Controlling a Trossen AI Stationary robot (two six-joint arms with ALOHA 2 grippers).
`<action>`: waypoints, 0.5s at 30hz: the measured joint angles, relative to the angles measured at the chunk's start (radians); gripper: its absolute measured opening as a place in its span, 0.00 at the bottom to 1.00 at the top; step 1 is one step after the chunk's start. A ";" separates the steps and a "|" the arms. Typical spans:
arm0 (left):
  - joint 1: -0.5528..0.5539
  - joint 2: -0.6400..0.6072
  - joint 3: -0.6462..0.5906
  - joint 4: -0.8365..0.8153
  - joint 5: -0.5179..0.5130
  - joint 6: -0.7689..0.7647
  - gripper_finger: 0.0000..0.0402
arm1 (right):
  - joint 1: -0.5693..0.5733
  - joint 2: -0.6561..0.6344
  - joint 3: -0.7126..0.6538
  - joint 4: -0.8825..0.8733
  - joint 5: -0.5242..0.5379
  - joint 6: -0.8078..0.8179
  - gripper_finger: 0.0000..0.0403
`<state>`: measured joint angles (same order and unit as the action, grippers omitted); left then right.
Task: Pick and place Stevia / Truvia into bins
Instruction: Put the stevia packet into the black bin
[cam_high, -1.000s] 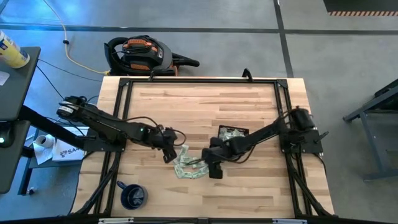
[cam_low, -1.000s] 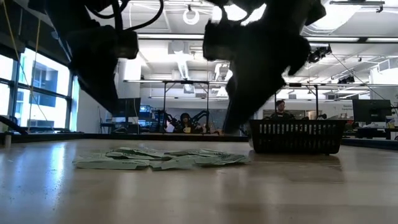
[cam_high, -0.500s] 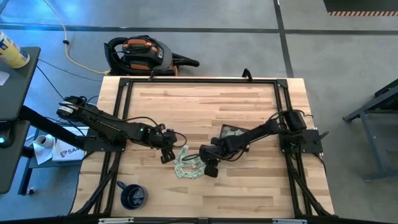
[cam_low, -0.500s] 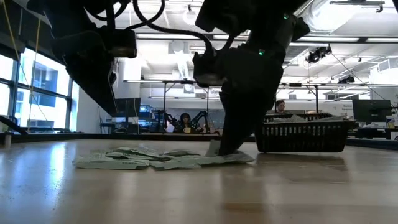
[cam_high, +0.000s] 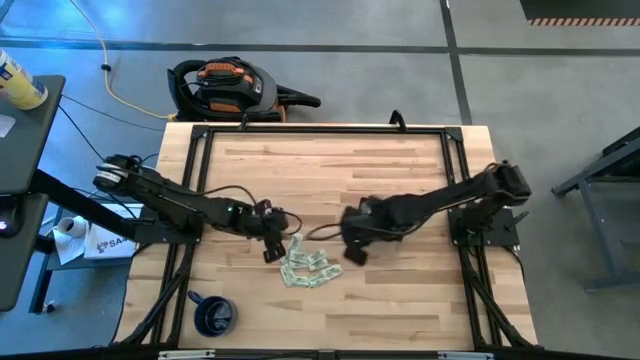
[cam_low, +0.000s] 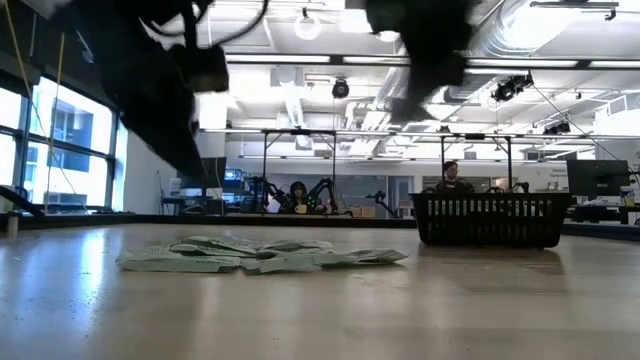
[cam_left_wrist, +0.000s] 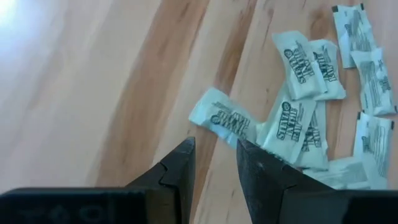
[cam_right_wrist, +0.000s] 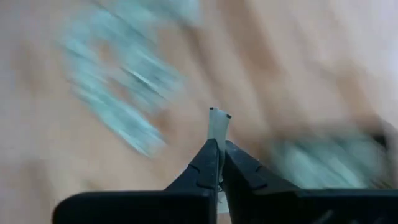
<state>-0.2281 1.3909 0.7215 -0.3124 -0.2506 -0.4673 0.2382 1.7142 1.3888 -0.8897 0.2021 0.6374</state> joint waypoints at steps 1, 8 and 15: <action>0.016 0.009 -0.011 0.025 0.030 0.000 0.38 | 0.000 -0.024 -0.016 -0.078 0.026 0.031 0.02; 0.170 0.095 -0.033 0.065 0.190 -0.038 0.38 | -0.012 -0.218 -0.281 -0.201 0.012 0.186 0.05; 0.234 0.158 0.004 0.128 0.396 -0.146 0.44 | -0.045 -0.312 -0.502 -0.098 -0.102 0.270 0.23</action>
<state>0.0055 1.5491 0.7255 -0.1848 0.1451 -0.6133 0.1933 1.4018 0.8869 -0.9877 0.1005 0.9070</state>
